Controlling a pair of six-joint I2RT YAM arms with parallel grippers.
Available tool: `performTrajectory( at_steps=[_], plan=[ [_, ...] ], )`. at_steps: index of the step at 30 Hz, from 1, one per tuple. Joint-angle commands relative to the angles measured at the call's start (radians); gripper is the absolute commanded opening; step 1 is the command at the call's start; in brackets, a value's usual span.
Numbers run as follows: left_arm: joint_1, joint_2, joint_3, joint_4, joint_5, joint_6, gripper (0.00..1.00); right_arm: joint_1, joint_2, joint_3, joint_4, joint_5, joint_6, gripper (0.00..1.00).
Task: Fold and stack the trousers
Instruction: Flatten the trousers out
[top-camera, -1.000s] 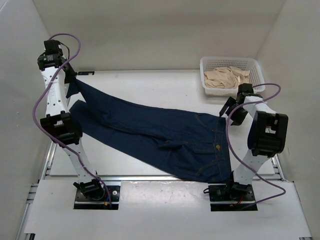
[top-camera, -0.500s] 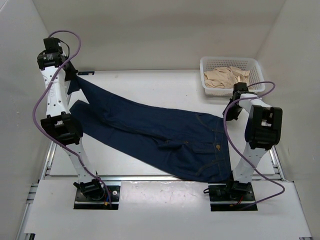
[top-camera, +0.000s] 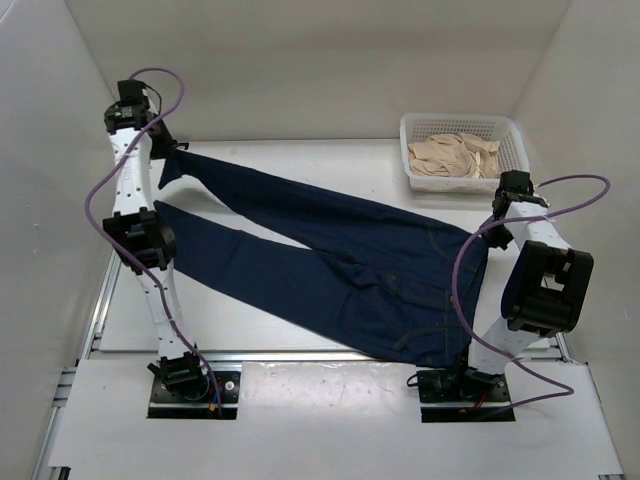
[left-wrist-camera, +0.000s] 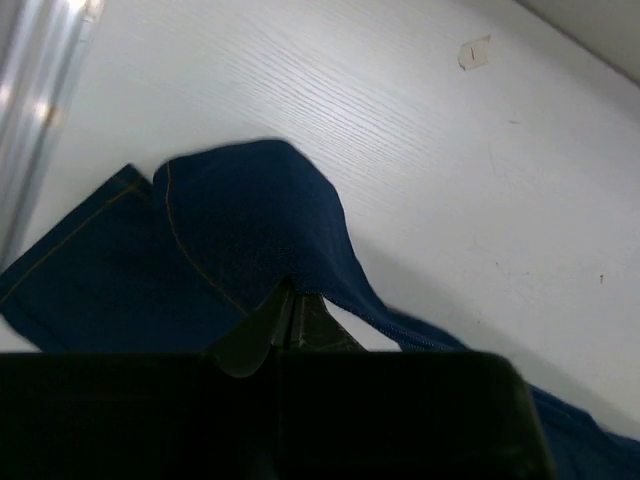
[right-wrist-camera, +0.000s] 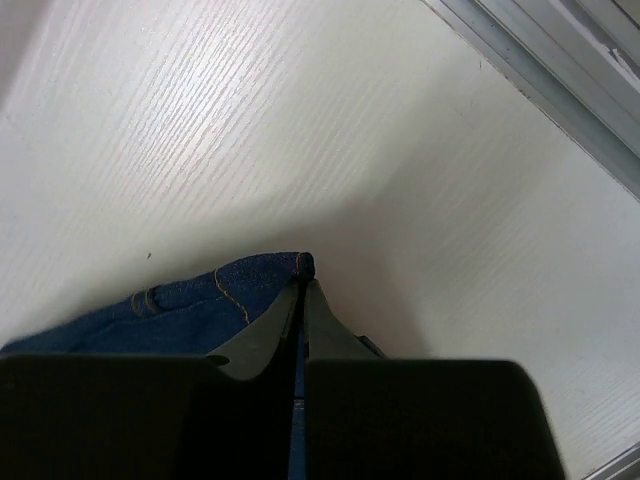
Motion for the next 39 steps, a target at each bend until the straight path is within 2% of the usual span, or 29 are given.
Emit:
performTrajectory(
  at_steps=[1, 5, 9, 10, 11, 12, 16, 18, 20, 21, 22, 23, 24, 26, 27, 28, 30, 32, 33, 35, 36, 38, 39],
  plan=[
    [-0.035, 0.054, 0.064, 0.002, 0.04, 0.018, 0.1, -0.008, 0.008, -0.008, 0.022, 0.076, 0.025, 0.0],
    [-0.044, 0.112, 0.074, 0.071, 0.04, 0.0, 0.1, -0.031, 0.026, -0.008, 0.022, 0.102, 0.025, 0.0],
    [-0.044, 0.161, 0.16, 0.131, 0.019, -0.011, 0.1, -0.083, 0.035, -0.008, 0.022, 0.113, 0.005, 0.0],
    [-0.044, 0.161, 0.16, 0.152, 0.019, -0.02, 0.18, -0.097, 0.035, 0.001, 0.022, 0.113, -0.005, 0.0],
    [-0.044, 0.161, 0.171, 0.196, -0.012, -0.034, 0.9, -0.097, 0.048, 0.014, 0.022, 0.113, -0.015, 0.0],
    [-0.044, 0.152, 0.171, 0.215, -0.012, -0.034, 1.0, -0.097, 0.061, 0.014, 0.022, 0.102, -0.015, 0.0],
    [-0.044, 0.095, 0.18, 0.24, -0.021, -0.034, 1.0, -0.097, 0.104, 0.064, 0.022, 0.045, -0.024, 0.0],
    [-0.044, 0.048, 0.122, 0.251, -0.021, -0.025, 1.0, -0.097, 0.126, 0.089, 0.013, 0.033, -0.035, 0.14],
    [-0.044, -0.018, 0.087, 0.26, -0.012, -0.002, 1.0, -0.088, 0.126, 0.089, 0.013, 0.033, -0.044, 0.22],
    [-0.044, -0.036, 0.065, 0.26, -0.012, 0.009, 1.0, -0.088, 0.126, 0.089, 0.013, 0.033, -0.044, 0.4],
    [-0.044, -0.072, 0.015, 0.26, 0.012, 0.023, 1.0, -0.088, 0.105, 0.089, 0.013, 0.033, -0.044, 0.48],
    [-0.044, -0.089, -0.019, 0.26, 0.028, 0.023, 1.0, -0.077, 0.094, 0.089, 0.013, 0.033, -0.044, 0.5],
    [-0.044, -0.099, -0.05, 0.26, 0.049, 0.036, 0.77, -0.077, 0.083, 0.089, 0.013, 0.042, -0.044, 0.58],
    [-0.044, -0.11, -0.128, 0.26, 0.083, 0.037, 0.4, -0.068, 0.063, 0.078, 0.013, 0.042, -0.053, 0.59],
    [-0.044, -0.11, -0.152, 0.248, 0.083, 0.023, 0.23, -0.068, 0.049, 0.069, 0.013, 0.042, -0.053, 0.59],
    [-0.044, -0.088, -0.183, 0.247, 0.083, -0.011, 0.1, -0.068, 0.037, 0.069, 0.013, 0.042, -0.053, 0.59],
    [-0.044, -0.052, -0.193, 0.22, 0.083, -0.052, 0.13, -0.068, 0.026, 0.06, 0.013, 0.042, -0.065, 0.59],
    [-0.044, 0.013, -0.211, 0.22, 0.17, -0.107, 0.27, -0.068, 0.026, 0.06, 0.013, 0.019, -0.065, 0.59],
    [-0.044, 0.038, -0.211, 0.22, 0.196, -0.12, 0.4, -0.068, 0.017, 0.06, 0.013, 0.01, -0.065, 0.59],
    [-0.054, 0.095, -0.202, 0.22, 0.212, -0.152, 0.46, -0.068, 0.017, 0.05, 0.013, -0.002, -0.065, 0.59],
    [-0.067, 0.107, -0.202, 0.22, 0.201, -0.152, 0.61, -0.068, 0.017, 0.05, 0.013, -0.002, -0.065, 0.59],
    [-0.08, 0.146, -0.171, 0.22, 0.192, -0.176, 0.64, -0.068, 0.017, 0.05, 0.013, -0.013, -0.065, 0.59],
    [-0.08, 0.157, -0.171, 0.22, 0.192, -0.177, 0.71, -0.068, 0.017, 0.06, 0.022, -0.013, -0.065, 0.59]
  ],
)
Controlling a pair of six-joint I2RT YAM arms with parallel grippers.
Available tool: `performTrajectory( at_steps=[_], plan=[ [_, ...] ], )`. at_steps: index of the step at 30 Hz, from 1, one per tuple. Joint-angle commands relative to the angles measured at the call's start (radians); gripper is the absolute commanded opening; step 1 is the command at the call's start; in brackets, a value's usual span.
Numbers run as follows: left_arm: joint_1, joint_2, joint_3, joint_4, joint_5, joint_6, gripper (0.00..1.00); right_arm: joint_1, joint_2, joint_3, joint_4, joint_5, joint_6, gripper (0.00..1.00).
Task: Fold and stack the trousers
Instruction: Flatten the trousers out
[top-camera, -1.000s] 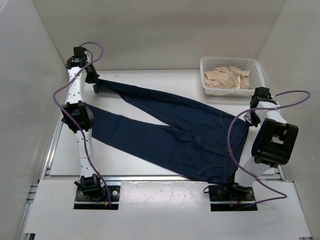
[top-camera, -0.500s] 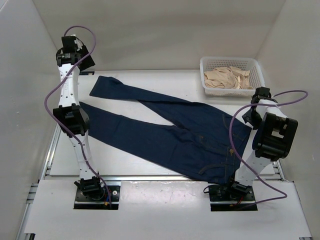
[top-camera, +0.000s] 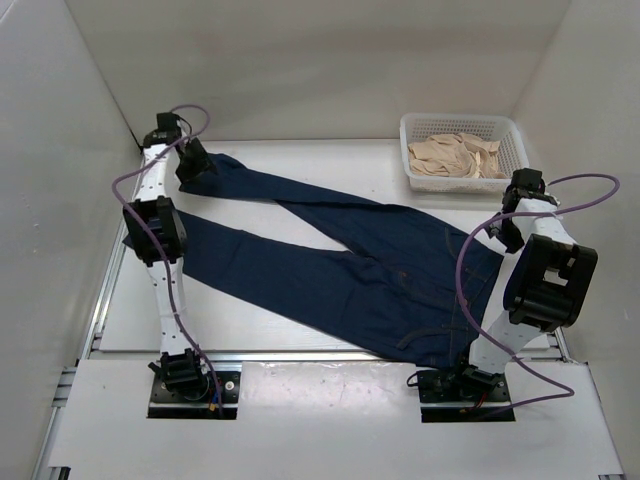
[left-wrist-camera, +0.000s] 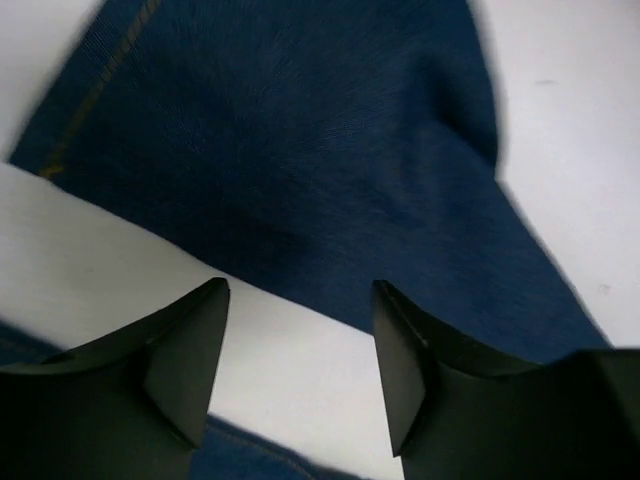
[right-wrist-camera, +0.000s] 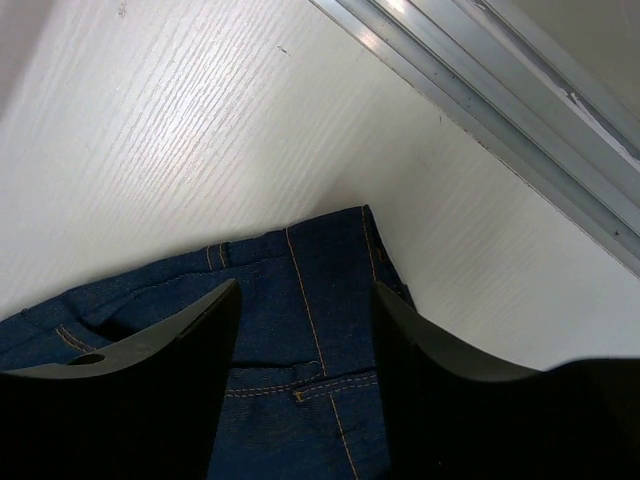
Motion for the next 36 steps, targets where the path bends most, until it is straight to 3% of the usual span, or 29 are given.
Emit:
performTrajectory(
  at_steps=[1, 6, 12, 13, 14, 15, 16, 26, 30, 34, 36],
  plan=[
    [-0.022, 0.007, 0.031, -0.02, 0.022, -0.058, 0.71, 0.0, -0.033, 0.01, 0.023, -0.015, -0.009, 0.59],
    [-0.031, 0.055, 0.031, -0.02, -0.003, -0.101, 0.71, 0.0, -0.014, 0.019, 0.023, -0.038, -0.009, 0.59],
    [-0.031, 0.089, 0.006, -0.02, -0.066, -0.136, 0.62, 0.0, -0.005, 0.028, 0.023, -0.058, -0.009, 0.59],
    [-0.031, 0.099, 0.006, -0.02, -0.066, -0.145, 0.58, 0.0, -0.005, 0.028, 0.023, -0.058, -0.009, 0.59],
    [-0.031, 0.1, 0.015, -0.02, -0.066, -0.145, 0.46, 0.0, -0.005, 0.028, 0.023, -0.058, -0.009, 0.59],
    [-0.031, 0.1, 0.015, -0.02, -0.066, -0.145, 0.15, 0.0, -0.005, 0.028, 0.023, -0.058, -0.009, 0.59],
    [-0.031, 0.1, 0.015, -0.02, -0.078, -0.136, 0.1, 0.0, -0.005, 0.028, 0.023, -0.058, -0.009, 0.59],
    [-0.04, -0.251, -0.211, -0.011, -0.297, -0.088, 0.1, 0.0, -0.023, 0.019, 0.032, -0.078, -0.009, 0.58],
    [-0.04, -0.289, -0.227, -0.001, -0.247, -0.07, 0.12, 0.009, -0.033, 0.01, 0.041, -0.089, -0.009, 0.58],
    [-0.04, -0.195, -0.166, -0.001, -0.188, -0.085, 0.62, 0.009, -0.033, 0.001, 0.041, -0.099, -0.009, 0.58],
    [-0.04, -0.132, -0.141, -0.001, -0.179, -0.096, 0.62, 0.019, -0.033, 0.001, 0.041, -0.099, -0.009, 0.58]
  ],
)
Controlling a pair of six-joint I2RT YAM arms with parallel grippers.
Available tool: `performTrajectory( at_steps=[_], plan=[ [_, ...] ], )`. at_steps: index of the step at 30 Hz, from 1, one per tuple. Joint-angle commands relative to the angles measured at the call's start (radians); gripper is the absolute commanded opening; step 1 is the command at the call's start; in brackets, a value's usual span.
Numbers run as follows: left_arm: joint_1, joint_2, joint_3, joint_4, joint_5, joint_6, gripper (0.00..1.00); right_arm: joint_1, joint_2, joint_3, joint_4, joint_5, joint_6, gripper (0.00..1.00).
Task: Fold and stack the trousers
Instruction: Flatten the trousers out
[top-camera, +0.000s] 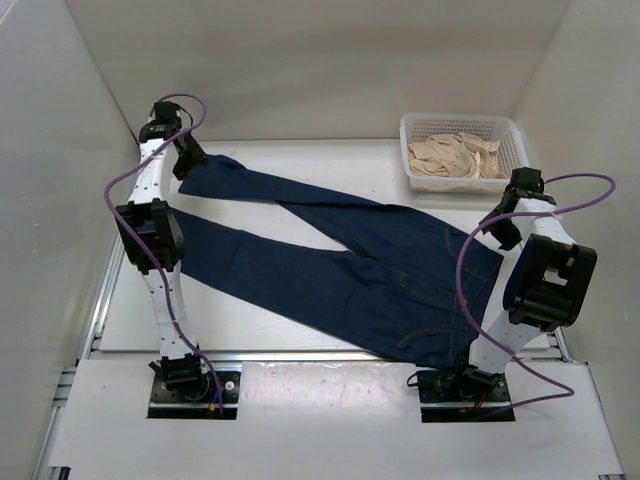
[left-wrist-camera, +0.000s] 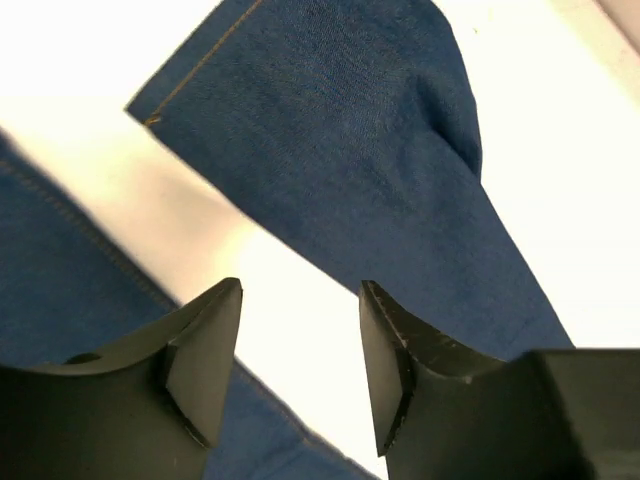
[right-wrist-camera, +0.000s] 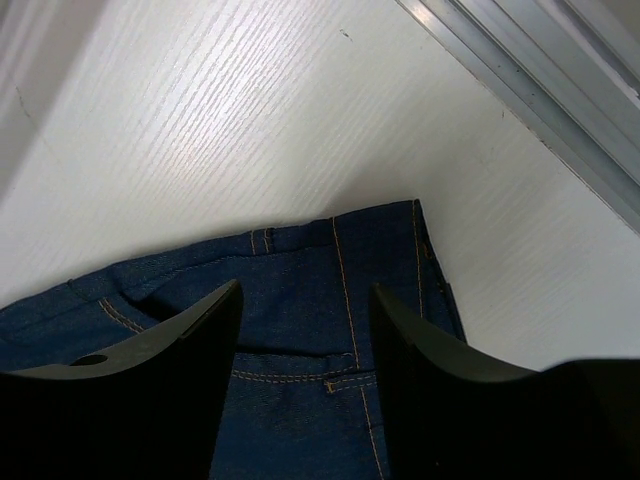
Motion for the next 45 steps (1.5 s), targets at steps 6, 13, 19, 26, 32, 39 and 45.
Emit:
performTrajectory(
  at_steps=[6, 13, 19, 26, 32, 39, 45],
  plan=[
    [-0.023, 0.169, 0.106, -0.002, 0.021, -0.047, 0.25, 0.01, -0.022, 0.021, 0.018, -0.012, -0.007, 0.58],
    [-0.041, 0.203, 0.119, -0.002, 0.002, -0.057, 0.7, 0.01, -0.002, 0.03, 0.018, -0.012, -0.007, 0.58],
    [-0.041, 0.279, 0.143, -0.011, 0.002, -0.078, 0.7, 0.01, -0.002, 0.03, 0.018, -0.012, -0.007, 0.58],
    [-0.051, 0.359, 0.264, -0.02, 0.024, -0.087, 0.45, 0.01, 0.007, 0.03, 0.018, -0.003, -0.016, 0.58],
    [-0.051, 0.301, 0.261, -0.03, 0.015, -0.087, 0.1, 0.01, 0.007, 0.03, 0.018, -0.003, -0.016, 0.58],
    [-0.06, -0.014, 0.038, -0.03, -0.113, -0.069, 0.1, 0.01, -0.003, 0.021, 0.018, -0.003, -0.016, 0.58],
    [-0.06, -0.248, -0.215, -0.03, -0.176, -0.037, 0.1, 0.01, -0.022, 0.012, 0.018, -0.012, -0.016, 0.57]
  ],
)
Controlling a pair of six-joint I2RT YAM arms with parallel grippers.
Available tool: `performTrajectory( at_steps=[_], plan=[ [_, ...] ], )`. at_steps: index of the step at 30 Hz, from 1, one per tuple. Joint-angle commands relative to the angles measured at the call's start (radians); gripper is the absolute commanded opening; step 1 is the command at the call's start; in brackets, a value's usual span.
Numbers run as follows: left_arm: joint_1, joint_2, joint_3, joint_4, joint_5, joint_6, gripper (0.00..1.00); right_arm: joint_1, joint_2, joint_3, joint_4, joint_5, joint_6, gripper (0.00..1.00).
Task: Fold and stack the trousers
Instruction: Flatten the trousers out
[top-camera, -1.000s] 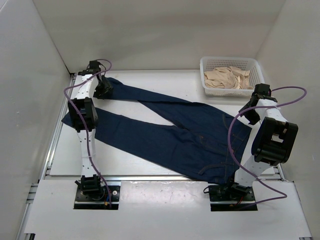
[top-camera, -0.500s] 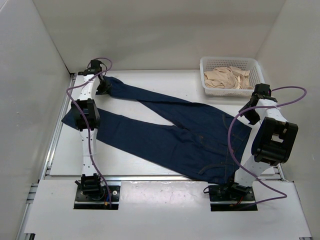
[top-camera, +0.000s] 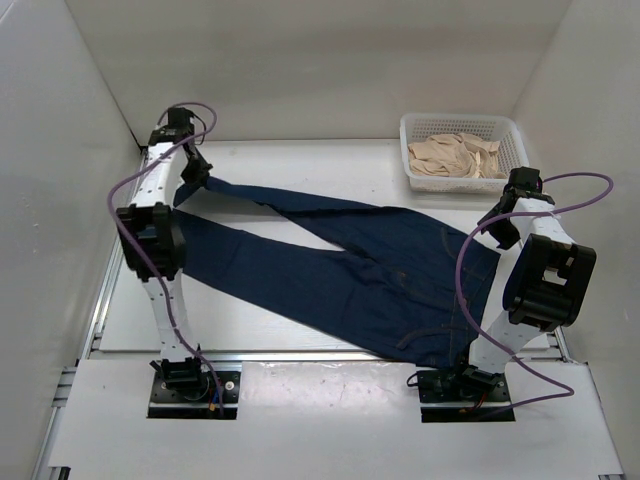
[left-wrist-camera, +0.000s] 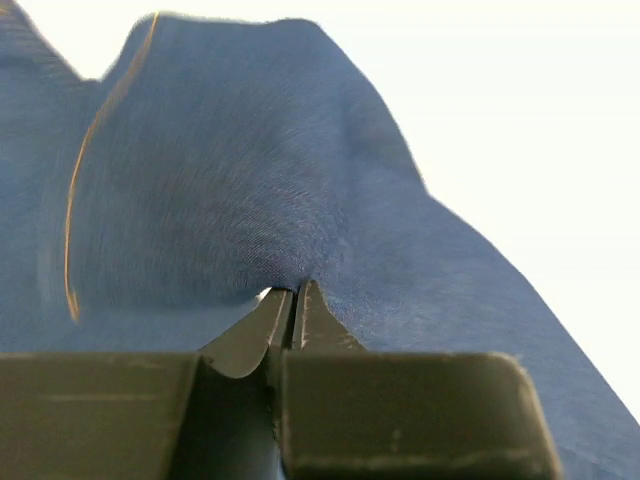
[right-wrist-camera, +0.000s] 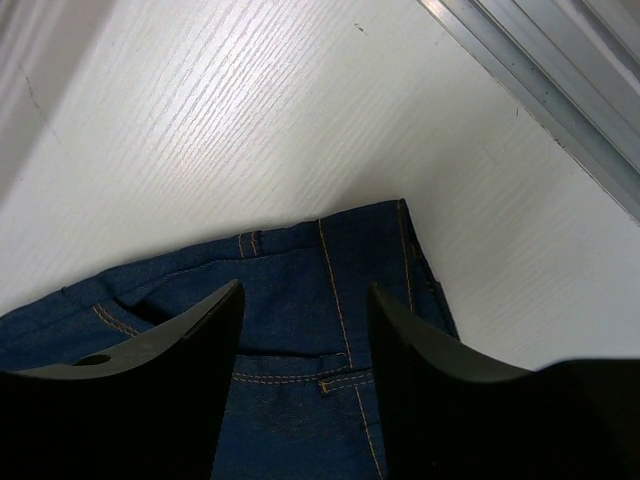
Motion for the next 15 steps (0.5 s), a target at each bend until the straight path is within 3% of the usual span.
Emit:
performTrajectory(
  at_steps=[1, 5, 8, 9, 10, 11, 12, 13, 15],
  plan=[
    [-0.001, -0.212, -0.081, 0.008, -0.072, 0.04, 0.1, 0.003, -0.022, 0.011, 0.015, -0.011, -0.014, 0.57],
    [-0.011, -0.187, -0.008, -0.011, -0.032, 0.085, 0.1, 0.003, -0.022, 0.002, 0.024, -0.02, -0.014, 0.57],
    [-0.03, 0.055, 0.302, -0.078, 0.031, 0.103, 0.1, 0.003, -0.022, 0.002, 0.033, -0.031, -0.014, 0.57],
    [-0.03, 0.146, 0.419, -0.095, 0.049, 0.112, 0.25, 0.003, -0.013, 0.002, 0.033, -0.031, -0.014, 0.57],
    [-0.021, 0.241, 0.694, -0.124, 0.06, 0.094, 0.55, 0.003, -0.013, 0.002, 0.033, -0.031, -0.014, 0.57],
    [-0.01, 0.396, 0.815, -0.159, 0.072, 0.071, 0.77, 0.014, -0.013, 0.002, 0.033, -0.04, -0.014, 0.57],
    [0.004, 0.424, 0.876, -0.181, 0.103, 0.048, 1.0, 0.023, -0.013, 0.002, 0.033, -0.04, -0.014, 0.57],
    [0.016, 0.406, 0.788, -0.151, 0.123, 0.004, 1.0, 0.035, -0.013, 0.002, 0.033, -0.04, -0.014, 0.57],
    [0.016, 0.184, 0.539, -0.025, 0.062, 0.004, 1.0, 0.049, -0.013, 0.002, 0.033, -0.031, -0.023, 0.57]
  ],
)
